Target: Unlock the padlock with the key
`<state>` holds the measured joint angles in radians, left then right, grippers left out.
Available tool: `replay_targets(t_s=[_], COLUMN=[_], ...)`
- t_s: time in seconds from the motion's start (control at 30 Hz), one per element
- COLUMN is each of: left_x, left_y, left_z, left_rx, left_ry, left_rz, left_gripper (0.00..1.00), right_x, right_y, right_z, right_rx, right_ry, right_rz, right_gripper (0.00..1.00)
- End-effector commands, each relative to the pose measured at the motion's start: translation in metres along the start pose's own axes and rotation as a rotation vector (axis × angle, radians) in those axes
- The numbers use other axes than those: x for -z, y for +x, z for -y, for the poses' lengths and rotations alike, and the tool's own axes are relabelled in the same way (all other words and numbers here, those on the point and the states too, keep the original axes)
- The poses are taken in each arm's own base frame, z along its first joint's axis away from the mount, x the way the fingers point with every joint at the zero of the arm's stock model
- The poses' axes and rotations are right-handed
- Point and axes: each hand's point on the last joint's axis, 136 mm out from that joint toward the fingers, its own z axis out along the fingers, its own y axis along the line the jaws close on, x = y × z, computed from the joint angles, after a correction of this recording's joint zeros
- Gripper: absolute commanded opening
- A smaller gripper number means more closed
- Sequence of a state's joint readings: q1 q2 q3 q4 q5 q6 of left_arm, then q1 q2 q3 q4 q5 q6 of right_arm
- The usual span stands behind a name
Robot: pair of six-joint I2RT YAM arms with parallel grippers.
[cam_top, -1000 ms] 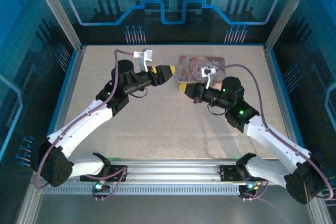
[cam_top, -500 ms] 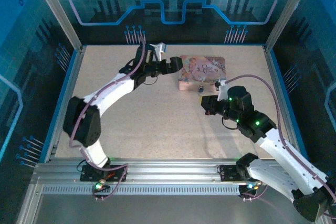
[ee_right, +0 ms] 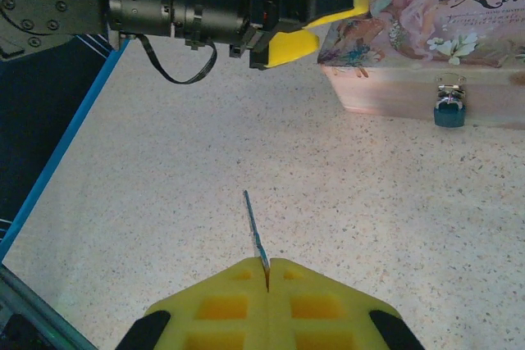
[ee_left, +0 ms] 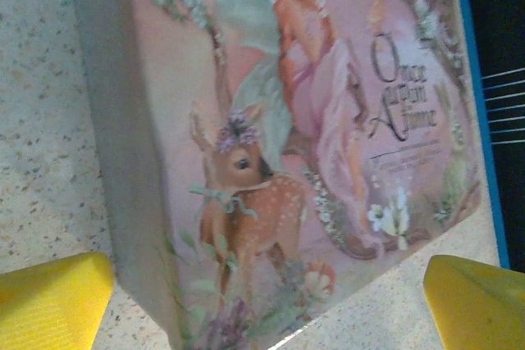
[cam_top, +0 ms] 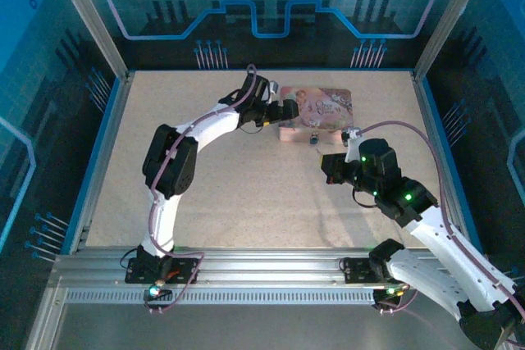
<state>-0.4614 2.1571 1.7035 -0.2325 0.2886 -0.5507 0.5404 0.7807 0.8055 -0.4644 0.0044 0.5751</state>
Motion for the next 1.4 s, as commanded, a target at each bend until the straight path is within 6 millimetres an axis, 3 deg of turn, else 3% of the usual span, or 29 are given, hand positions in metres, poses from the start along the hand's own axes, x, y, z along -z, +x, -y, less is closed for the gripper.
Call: replay_targets(t_s=[0.0,0.3,0.67,1.03,1.37], left_x=[-0.01,-0.022,-0.013,0.022,0.069], left_y=[0.005,0.027,0.053,0.077,0.107], left_z=[-0.003,-0.031,-0.073,-0.114,-0.152], left_rx=[0.033,0.046,0.081,0.117,0.161], left_ry=[-0.015,-0.093,-0.169,-0.229,-0.298], left_rz=[-0.042,-0.101,-0.141,-0.131,-0.115], left_gripper=[0.98,0.94,0.9,0.9,0.9], right_x=[0.002,0.0,-0.001,-0.008,-0.017], right_y=[-0.001,-0.003,-0.007,-0.01,-0.004], right_z=[0.005,0.003,0.001,-0.003,-0.002], right_rx=[-0.001,-0.009,-0.011,-0.011,-0.004], right_ry=[0.019,0.014,0.022,0.016,0.018], right_rz=[0.009,0.006,-0.011,-0.03,-0.064], right_gripper=[0.0,0.0,0.0,0.0,0.0])
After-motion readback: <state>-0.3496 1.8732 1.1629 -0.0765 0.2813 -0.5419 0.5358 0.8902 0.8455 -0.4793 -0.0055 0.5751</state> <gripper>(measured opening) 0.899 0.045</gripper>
